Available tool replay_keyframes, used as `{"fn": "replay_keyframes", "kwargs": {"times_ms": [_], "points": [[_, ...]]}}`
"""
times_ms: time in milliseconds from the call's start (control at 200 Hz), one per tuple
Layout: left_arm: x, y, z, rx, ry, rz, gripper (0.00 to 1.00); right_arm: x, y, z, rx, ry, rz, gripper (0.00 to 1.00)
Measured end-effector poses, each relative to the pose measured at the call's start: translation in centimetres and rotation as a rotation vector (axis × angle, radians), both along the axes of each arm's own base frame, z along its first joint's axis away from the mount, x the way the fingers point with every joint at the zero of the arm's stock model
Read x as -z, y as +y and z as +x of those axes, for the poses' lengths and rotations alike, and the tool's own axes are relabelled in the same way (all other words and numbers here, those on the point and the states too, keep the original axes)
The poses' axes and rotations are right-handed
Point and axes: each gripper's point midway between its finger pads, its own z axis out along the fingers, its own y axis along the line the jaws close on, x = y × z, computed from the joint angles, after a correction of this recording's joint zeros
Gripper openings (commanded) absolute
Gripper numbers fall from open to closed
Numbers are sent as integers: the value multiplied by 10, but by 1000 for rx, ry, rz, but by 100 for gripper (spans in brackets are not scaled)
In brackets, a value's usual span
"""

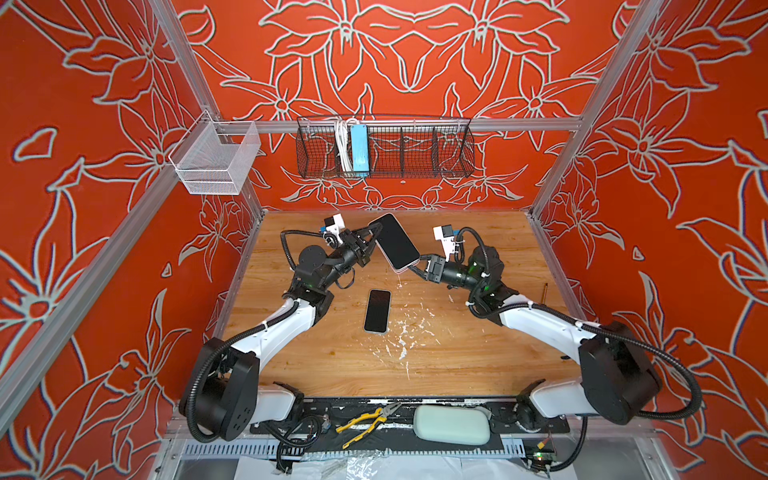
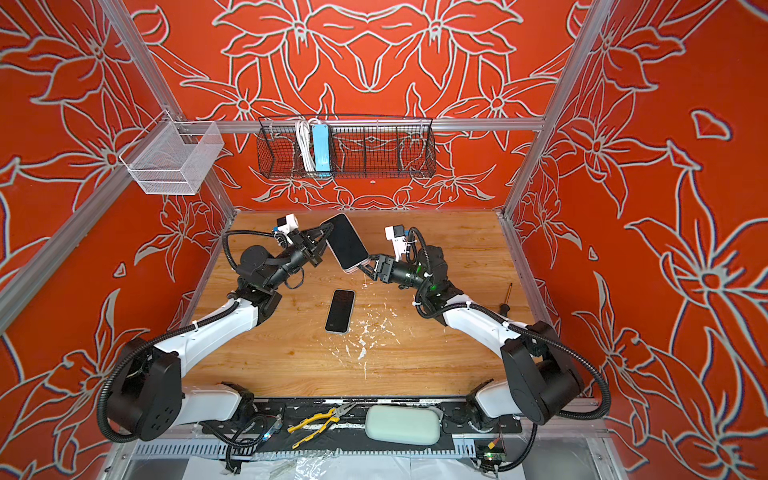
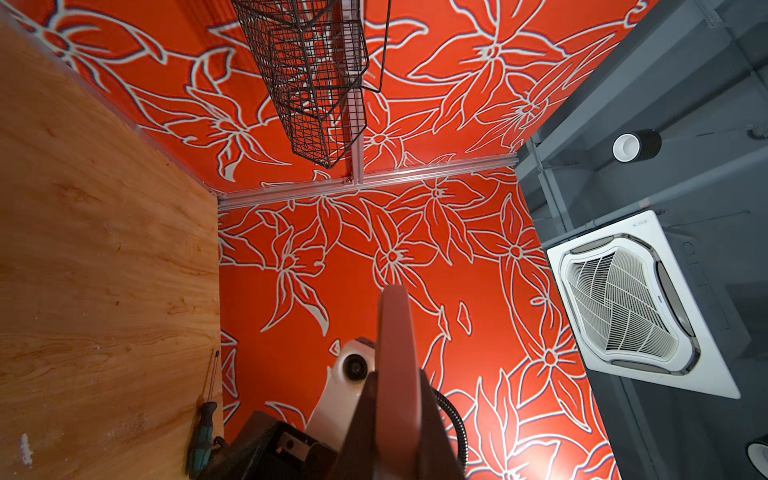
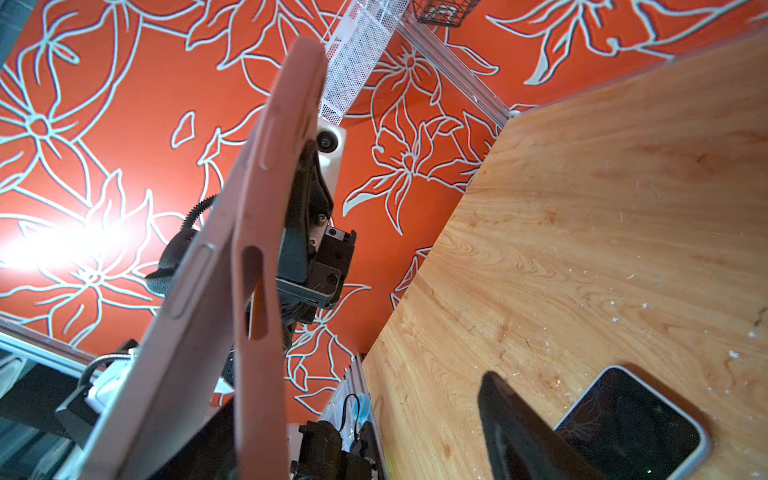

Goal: Take the phone out of the phone case

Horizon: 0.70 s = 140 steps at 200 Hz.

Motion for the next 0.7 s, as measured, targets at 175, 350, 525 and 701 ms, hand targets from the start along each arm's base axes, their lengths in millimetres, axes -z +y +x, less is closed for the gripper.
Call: {"fn": "replay_keyframes", "kwargs": {"times_ms": [175, 350, 525, 701], "points": [[-1, -3, -3, 19, -15, 13, 0, -14, -2, 0, -32, -18, 71, 55], [0, -5, -5, 26, -35, 33, 0, -12, 3, 0, -79, 5, 116, 48], [4, -9, 2, 35, -33, 48, 0, -14, 4, -2, -99, 15, 133, 45], [1, -15, 10, 54, -50, 62, 0, -8, 2, -6, -98, 37, 129, 43]]}}
